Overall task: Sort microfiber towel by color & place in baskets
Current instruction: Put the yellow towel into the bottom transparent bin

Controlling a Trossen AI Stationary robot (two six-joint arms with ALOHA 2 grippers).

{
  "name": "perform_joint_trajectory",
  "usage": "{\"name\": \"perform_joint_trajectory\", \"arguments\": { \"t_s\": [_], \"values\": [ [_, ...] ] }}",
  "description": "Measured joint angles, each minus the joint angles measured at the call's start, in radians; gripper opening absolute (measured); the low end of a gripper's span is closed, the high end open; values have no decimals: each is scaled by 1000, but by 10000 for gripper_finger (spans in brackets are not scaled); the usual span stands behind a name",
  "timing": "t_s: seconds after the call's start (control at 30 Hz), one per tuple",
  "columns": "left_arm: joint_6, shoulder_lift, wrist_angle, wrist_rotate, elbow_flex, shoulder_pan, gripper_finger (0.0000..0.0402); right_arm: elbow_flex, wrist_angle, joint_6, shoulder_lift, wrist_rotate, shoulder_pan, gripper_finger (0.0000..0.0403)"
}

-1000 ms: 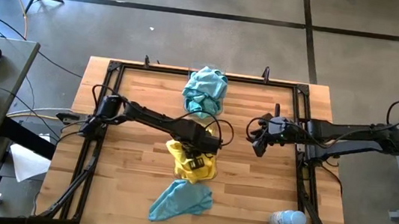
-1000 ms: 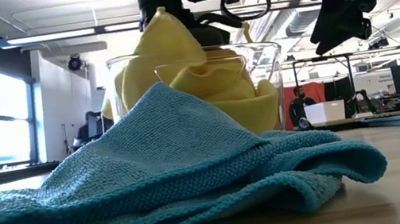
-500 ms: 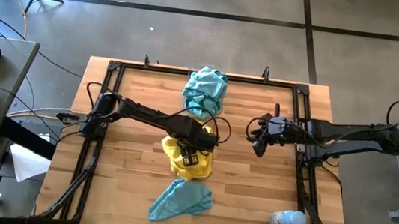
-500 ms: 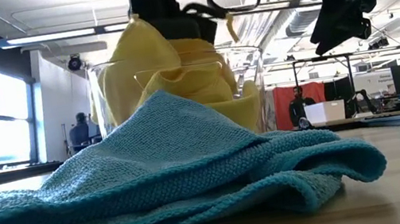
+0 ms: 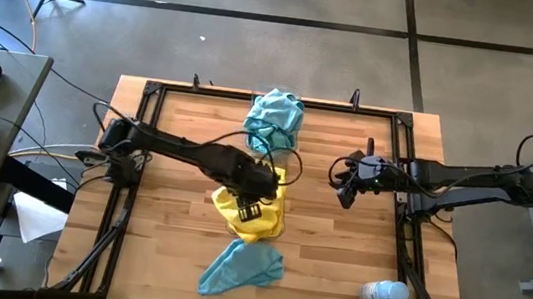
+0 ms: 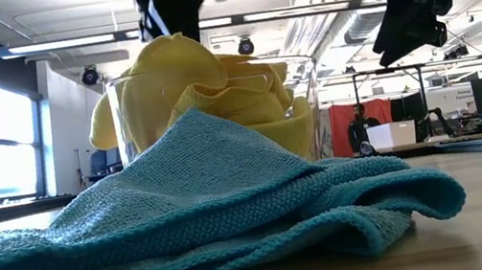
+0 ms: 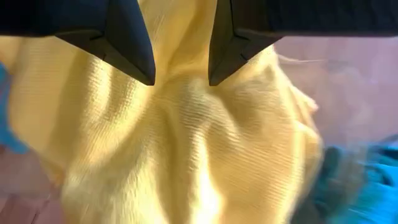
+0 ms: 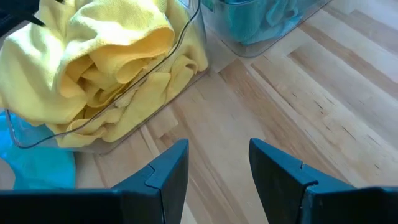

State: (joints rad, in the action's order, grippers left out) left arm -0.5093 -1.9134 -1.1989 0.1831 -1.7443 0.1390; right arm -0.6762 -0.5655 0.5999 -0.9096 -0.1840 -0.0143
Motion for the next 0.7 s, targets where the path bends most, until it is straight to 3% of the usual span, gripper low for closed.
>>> {"name": "perform_joint_trajectory", "arguments": {
  "t_s": [0.2,0.4,0.53,0.7],
  "values": [
    [-37,76,-4,56,-1,1,140,0,63,-11,0,24,0,165],
    [-79,124,-93,33,-1,43,140,-1,354,-107,-37,91,-41,165],
    [-81,131,-144,106,16,122,140,-45,436,-182,-136,92,-91,165],
    [-161,175,-139,155,123,219,140,-165,428,-273,-317,95,-132,165]
  ]
}}
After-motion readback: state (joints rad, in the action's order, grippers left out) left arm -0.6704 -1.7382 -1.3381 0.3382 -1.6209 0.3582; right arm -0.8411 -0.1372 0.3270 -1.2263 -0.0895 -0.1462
